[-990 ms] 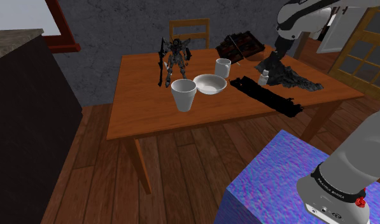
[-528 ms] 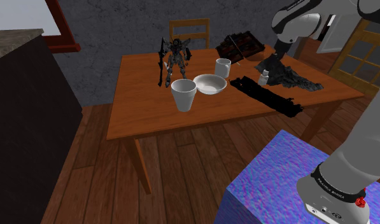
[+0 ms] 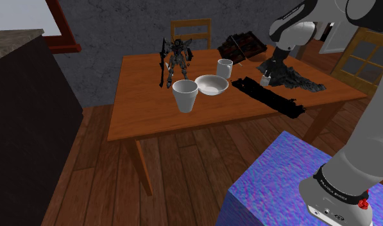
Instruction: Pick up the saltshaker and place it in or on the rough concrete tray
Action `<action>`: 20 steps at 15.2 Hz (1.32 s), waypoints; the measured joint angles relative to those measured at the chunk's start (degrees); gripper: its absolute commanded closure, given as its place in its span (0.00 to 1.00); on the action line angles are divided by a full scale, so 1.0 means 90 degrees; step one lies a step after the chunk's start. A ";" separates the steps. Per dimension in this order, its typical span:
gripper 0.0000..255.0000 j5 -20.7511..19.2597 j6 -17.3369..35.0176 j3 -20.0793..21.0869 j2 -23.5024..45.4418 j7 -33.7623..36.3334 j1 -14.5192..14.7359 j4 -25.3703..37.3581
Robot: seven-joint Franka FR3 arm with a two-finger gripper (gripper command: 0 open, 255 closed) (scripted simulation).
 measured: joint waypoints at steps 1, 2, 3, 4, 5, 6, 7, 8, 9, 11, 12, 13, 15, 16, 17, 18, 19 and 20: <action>0.00 0.0013 0.0016 0.0004 0.0015 -0.0010 -0.0004 -0.0003; 0.00 0.0017 0.0026 0.0006 0.0019 -0.0012 -0.0004 -0.0010; 0.00 0.0020 0.0030 0.0008 0.0022 -0.0013 -0.0005 -0.0010; 0.00 0.0022 0.0032 0.0008 0.0024 -0.0014 -0.0005 -0.0011; 0.00 0.0022 0.0033 0.0009 0.0025 -0.0014 -0.0005 -0.0011; 1.00 0.0022 0.0033 0.0009 0.0025 -0.0014 -0.0005 -0.0011; 1.00 0.0022 0.0033 0.0009 0.0025 -0.0014 -0.0005 -0.0011; 1.00 0.0022 0.0033 0.0008 0.0024 -0.0014 -0.0005 -0.0010; 1.00 0.0023 0.0033 0.0008 0.0024 -0.0015 -0.0006 -0.0009; 1.00 0.0023 0.0033 0.0008 0.0024 -0.0015 -0.0006 -0.0009; 1.00 0.0023 0.0033 0.0008 0.0024 -0.0015 -0.0006 -0.0009; 1.00 0.0023 0.0033 0.0008 0.0024 -0.0015 -0.0006 -0.0009; 1.00 0.0022 0.0033 0.0008 0.0023 -0.0015 -0.0006 -0.0010; 1.00 0.0023 0.0034 0.0008 0.0024 -0.0015 -0.0006 -0.0010; 1.00 0.0009 0.0003 0.0003 0.0014 -0.0004 -0.0004 0.0012; 1.00 -0.0038 -0.0032 -0.0013 -0.0051 0.0030 0.0017 -0.0007; 1.00 -0.0074 -0.0093 -0.0028 -0.0091 0.0052 0.0022 0.0023; 1.00 -0.0111 -0.0169 -0.0039 -0.0124 0.0091 0.0035 0.0074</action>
